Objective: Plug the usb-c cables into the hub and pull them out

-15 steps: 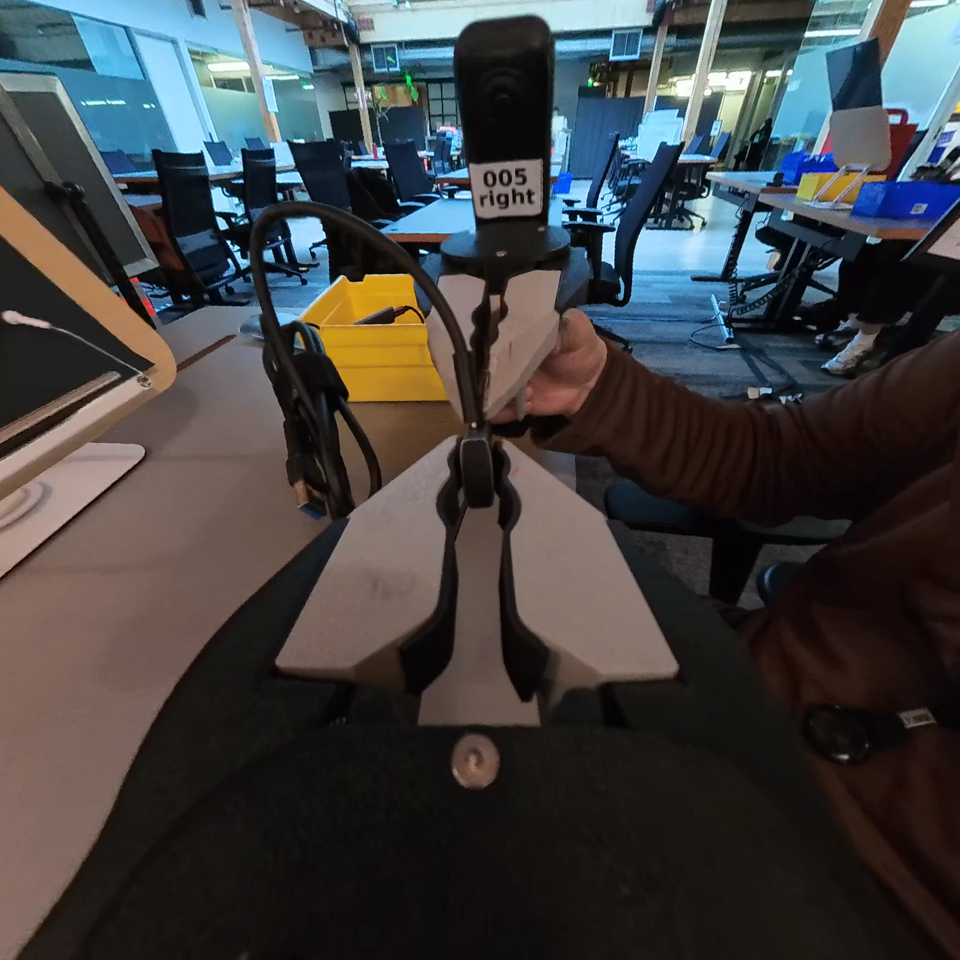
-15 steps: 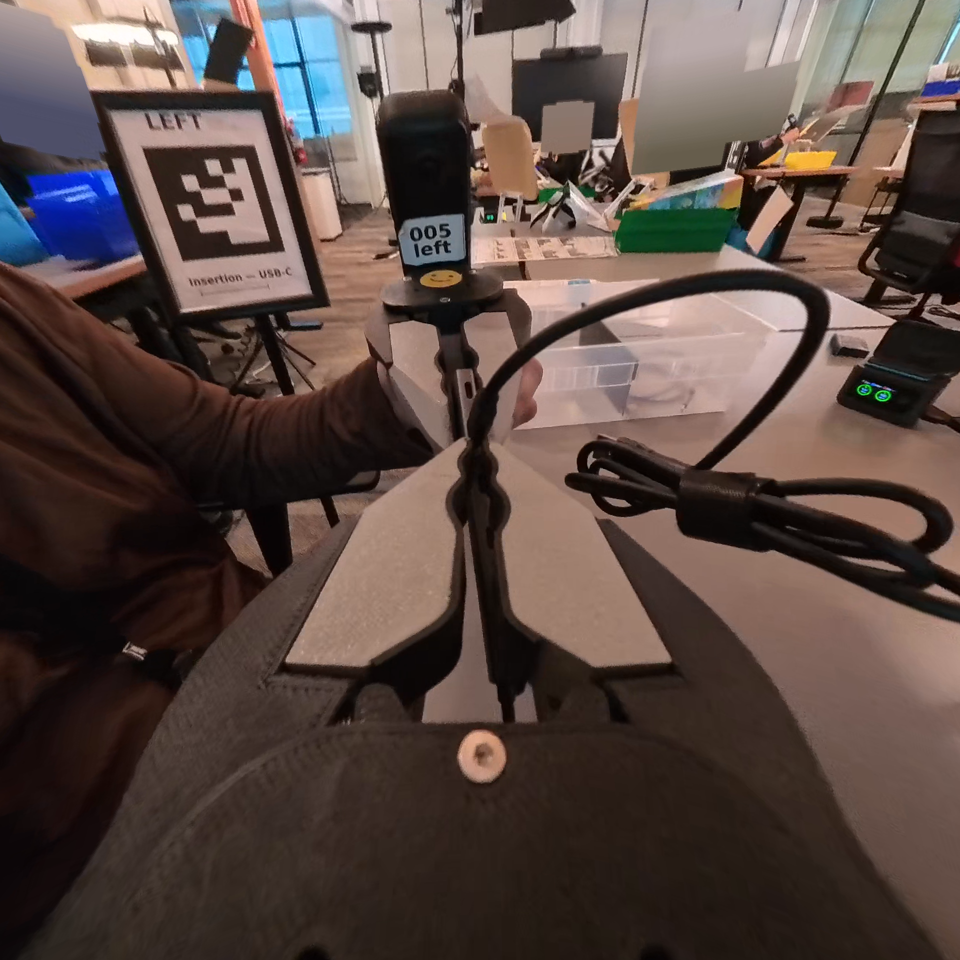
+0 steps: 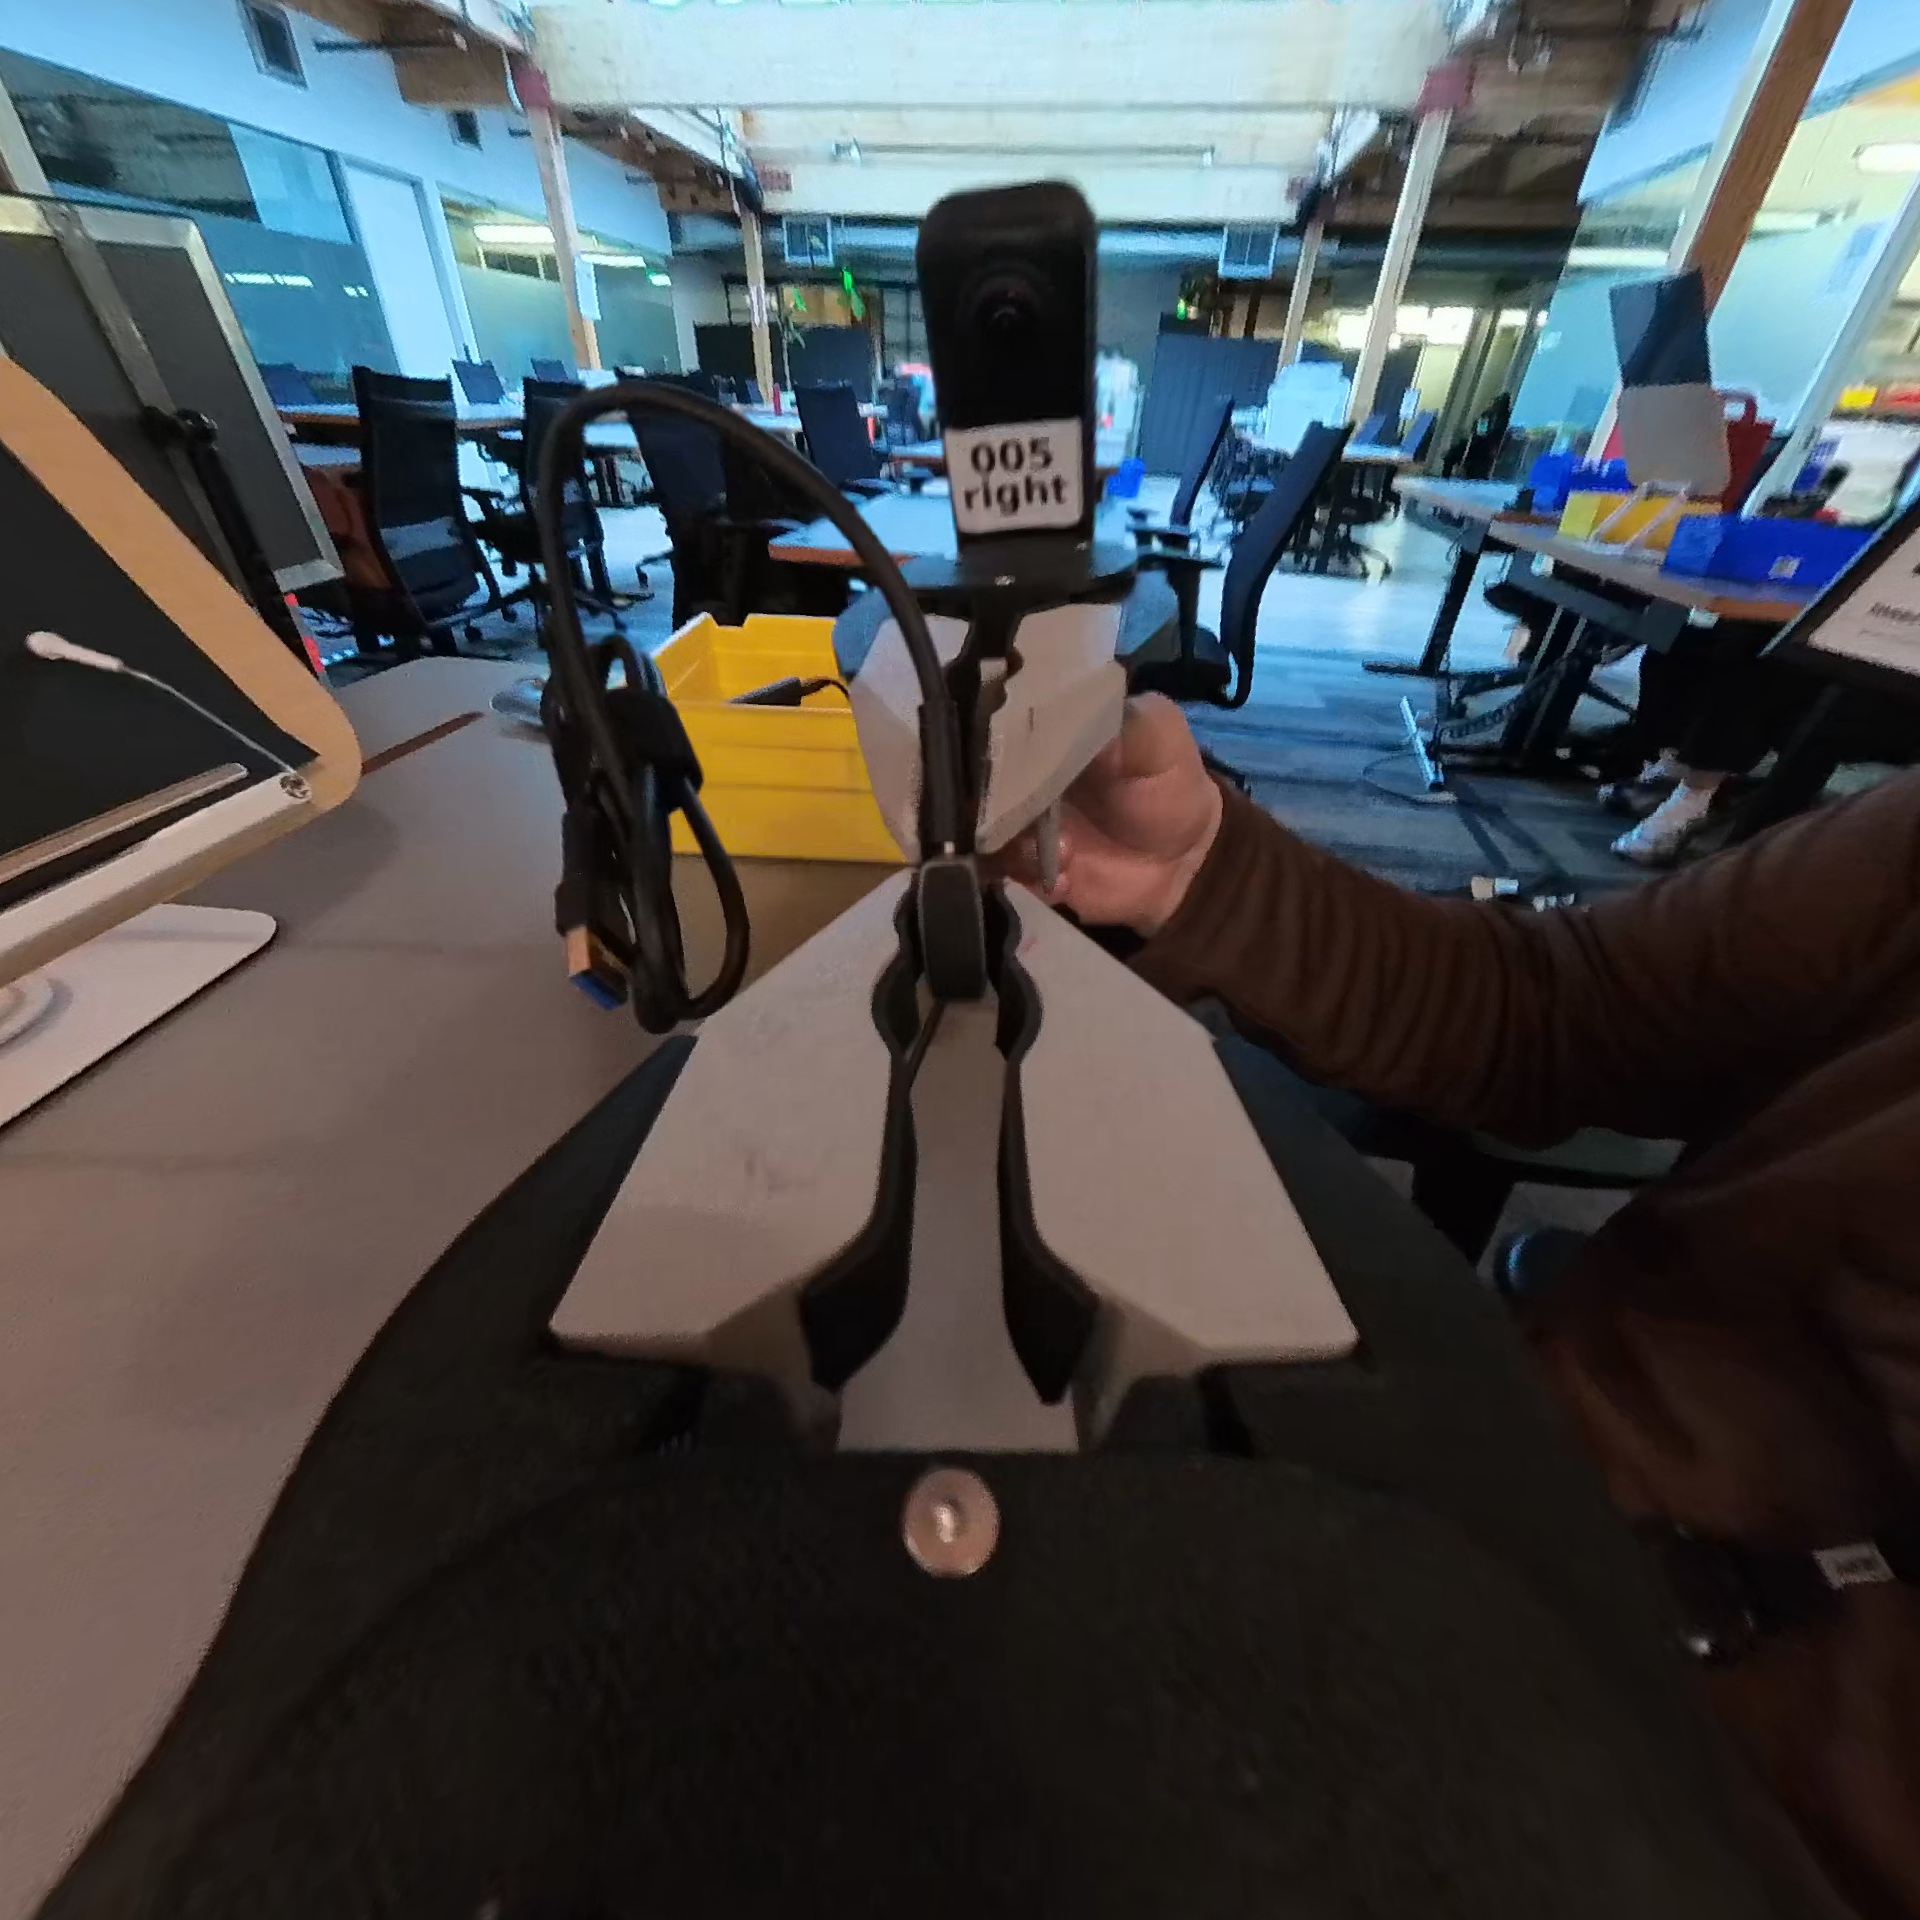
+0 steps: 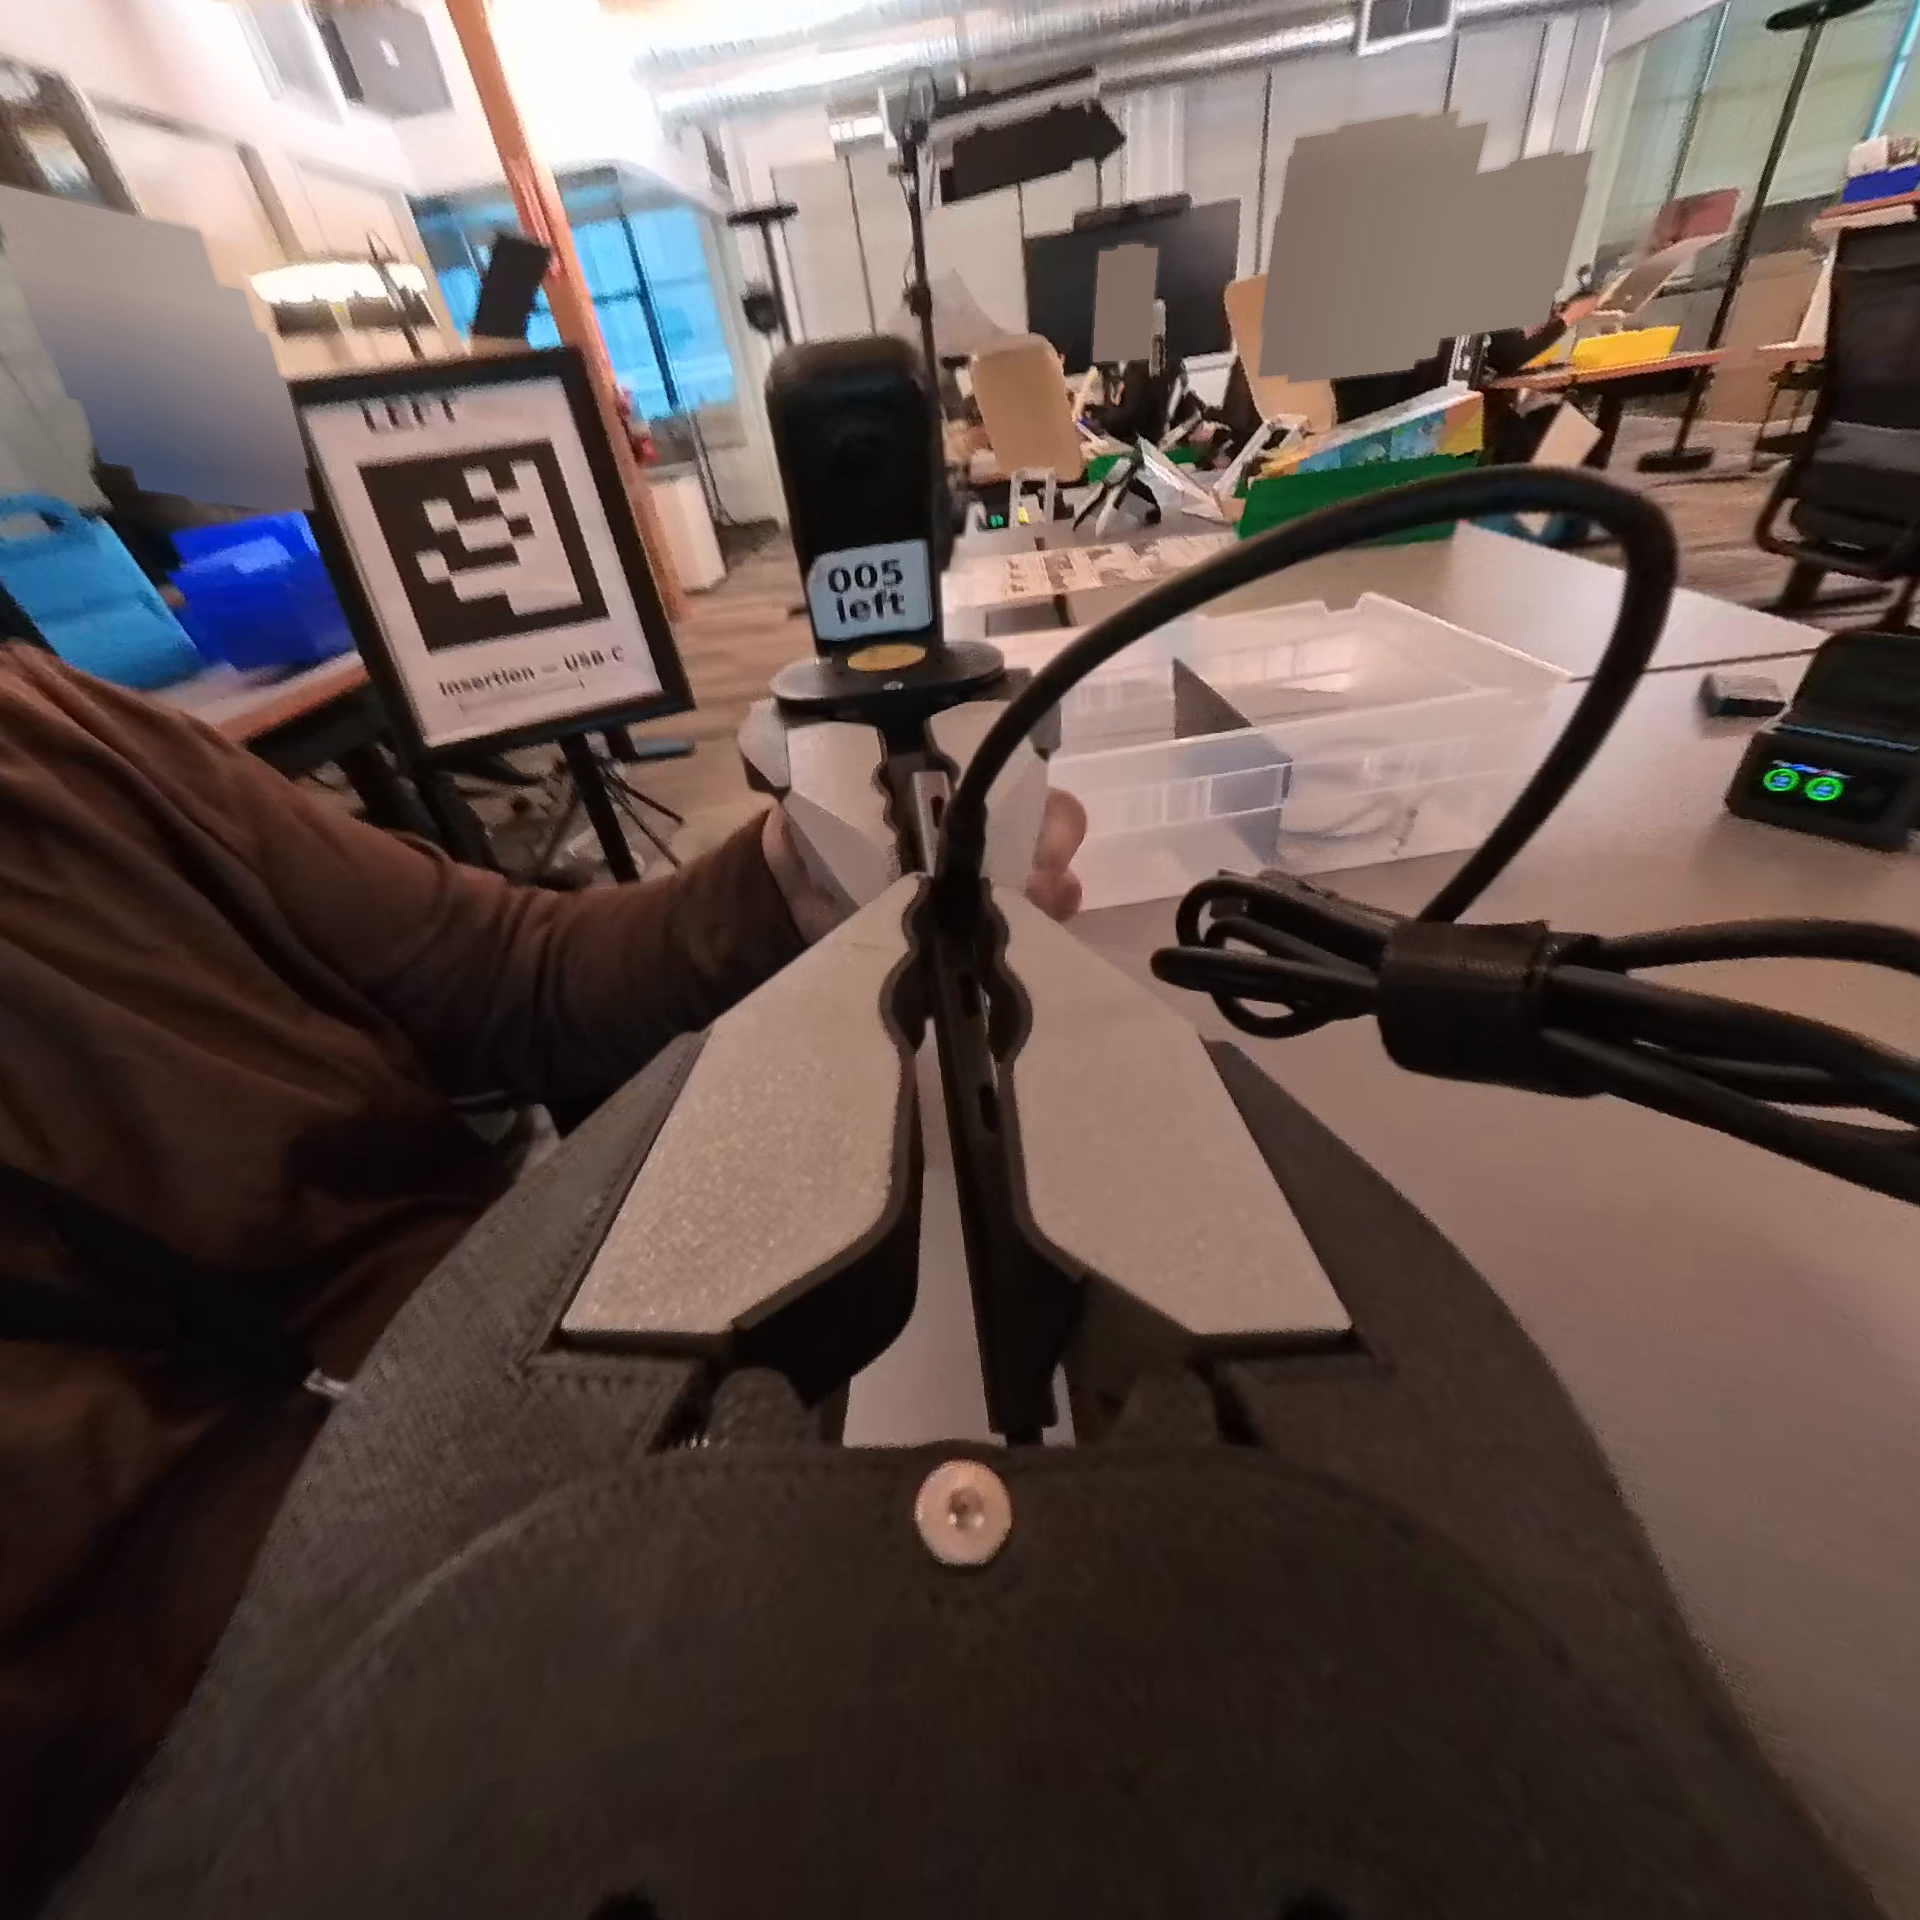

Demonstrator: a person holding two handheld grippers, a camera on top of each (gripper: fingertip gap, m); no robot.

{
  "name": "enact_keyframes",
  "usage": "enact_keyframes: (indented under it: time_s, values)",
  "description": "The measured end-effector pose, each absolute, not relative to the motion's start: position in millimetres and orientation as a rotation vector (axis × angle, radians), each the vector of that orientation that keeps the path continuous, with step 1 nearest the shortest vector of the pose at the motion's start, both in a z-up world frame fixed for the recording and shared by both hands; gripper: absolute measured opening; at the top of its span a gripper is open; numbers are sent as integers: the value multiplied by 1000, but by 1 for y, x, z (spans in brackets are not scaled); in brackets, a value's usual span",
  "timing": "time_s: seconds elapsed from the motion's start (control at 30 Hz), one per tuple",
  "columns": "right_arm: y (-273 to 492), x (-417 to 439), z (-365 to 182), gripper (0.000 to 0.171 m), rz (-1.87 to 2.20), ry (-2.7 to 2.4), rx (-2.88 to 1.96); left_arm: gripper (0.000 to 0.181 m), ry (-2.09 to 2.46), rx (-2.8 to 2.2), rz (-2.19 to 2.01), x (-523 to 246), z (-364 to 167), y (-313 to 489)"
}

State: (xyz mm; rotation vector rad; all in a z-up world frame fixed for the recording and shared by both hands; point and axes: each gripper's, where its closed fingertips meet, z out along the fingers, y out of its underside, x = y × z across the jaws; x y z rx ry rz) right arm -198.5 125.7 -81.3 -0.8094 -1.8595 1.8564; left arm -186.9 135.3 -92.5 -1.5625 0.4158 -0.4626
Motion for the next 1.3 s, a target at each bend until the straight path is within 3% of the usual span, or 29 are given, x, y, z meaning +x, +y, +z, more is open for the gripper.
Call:
enact_keyframes:
  time_s: [0.27,0.43,0.6,0.9,1.3]
  values:
    - [147,-211,-66,3,2009,-1553,-959,8,227,-1497,-599,-196,-83,142]
    - [202,-181,-26,3,2191,-1318,-903,8,371,-1666,-364,-171,-118,149]
    - [212,-159,-26,5,1740,-1497,-998,8,437,-1576,-147,-179,-88,141]
    - [270,-60,-55,5,1017,-1816,-1382,7,372,-1463,-141,-208,-45,109]
    - [368,34,-42,5,727,-1750,-1861,7,361,-1417,-109,-226,-23,83]
